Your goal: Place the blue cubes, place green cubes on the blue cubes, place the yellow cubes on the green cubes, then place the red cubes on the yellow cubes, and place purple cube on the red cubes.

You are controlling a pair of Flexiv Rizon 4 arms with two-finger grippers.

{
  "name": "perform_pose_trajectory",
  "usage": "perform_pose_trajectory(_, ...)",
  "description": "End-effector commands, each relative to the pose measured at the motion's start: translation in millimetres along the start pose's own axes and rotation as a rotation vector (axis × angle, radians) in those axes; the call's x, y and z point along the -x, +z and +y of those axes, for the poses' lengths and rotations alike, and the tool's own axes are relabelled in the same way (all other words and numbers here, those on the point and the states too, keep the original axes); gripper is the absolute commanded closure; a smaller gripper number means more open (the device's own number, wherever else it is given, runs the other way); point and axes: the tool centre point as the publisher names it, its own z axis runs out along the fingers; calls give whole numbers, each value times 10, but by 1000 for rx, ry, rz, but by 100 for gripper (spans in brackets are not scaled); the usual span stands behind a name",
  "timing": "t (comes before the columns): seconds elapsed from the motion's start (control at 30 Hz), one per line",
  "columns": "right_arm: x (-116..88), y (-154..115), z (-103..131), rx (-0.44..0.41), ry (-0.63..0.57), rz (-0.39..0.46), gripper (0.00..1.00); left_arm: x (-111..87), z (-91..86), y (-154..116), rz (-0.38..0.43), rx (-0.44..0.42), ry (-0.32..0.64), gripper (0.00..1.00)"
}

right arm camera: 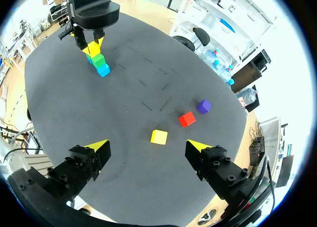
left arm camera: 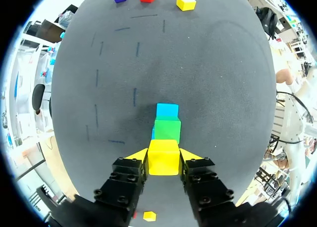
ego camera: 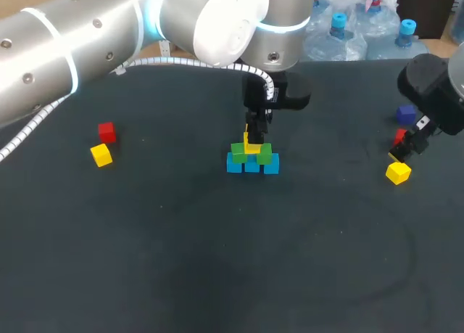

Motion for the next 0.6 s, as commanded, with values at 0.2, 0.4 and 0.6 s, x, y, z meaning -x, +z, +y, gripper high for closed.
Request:
perform_pose_trajectory(0.2,-8,6,6,-4,2,-3,0,7,28,6,4,-3,4,100)
perform_pose_trajectory(0.4,-8,6,6,-4,2,-3,0,6,24,1,4,-3,8,98)
perform_pose_trajectory(0.6,-8,6,6,-4,2,-3,0,9,19,-4,7,-6,13,0)
